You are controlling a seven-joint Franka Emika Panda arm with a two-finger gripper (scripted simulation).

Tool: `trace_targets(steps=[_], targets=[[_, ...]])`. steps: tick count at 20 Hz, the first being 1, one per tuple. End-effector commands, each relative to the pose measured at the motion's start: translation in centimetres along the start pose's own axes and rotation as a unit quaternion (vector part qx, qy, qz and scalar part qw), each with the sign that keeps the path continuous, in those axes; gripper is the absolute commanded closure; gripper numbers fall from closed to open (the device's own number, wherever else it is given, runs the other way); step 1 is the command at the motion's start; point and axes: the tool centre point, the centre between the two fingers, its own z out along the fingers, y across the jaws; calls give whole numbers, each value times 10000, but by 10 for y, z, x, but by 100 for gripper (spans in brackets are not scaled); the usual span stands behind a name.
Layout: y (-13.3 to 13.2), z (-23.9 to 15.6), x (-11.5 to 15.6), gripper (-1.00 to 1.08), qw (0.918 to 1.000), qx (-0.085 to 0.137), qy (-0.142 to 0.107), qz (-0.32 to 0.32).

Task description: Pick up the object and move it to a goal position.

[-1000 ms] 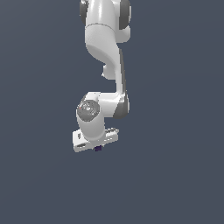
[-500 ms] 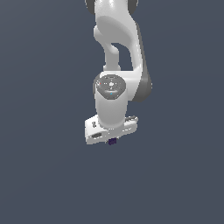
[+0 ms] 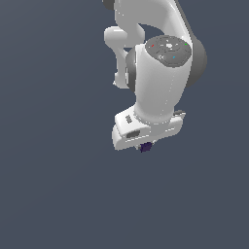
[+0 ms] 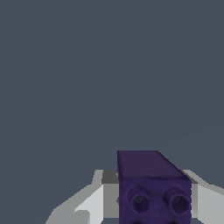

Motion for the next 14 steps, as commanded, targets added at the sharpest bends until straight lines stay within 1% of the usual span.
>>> trace_targets(steps=[1, 7, 14], targets=[[-13, -19, 5, 108, 10000, 0, -5, 4], [-31, -46, 15, 108, 10000, 4, -3, 6], [-38, -56, 19, 108, 10000, 4, -3, 6]])
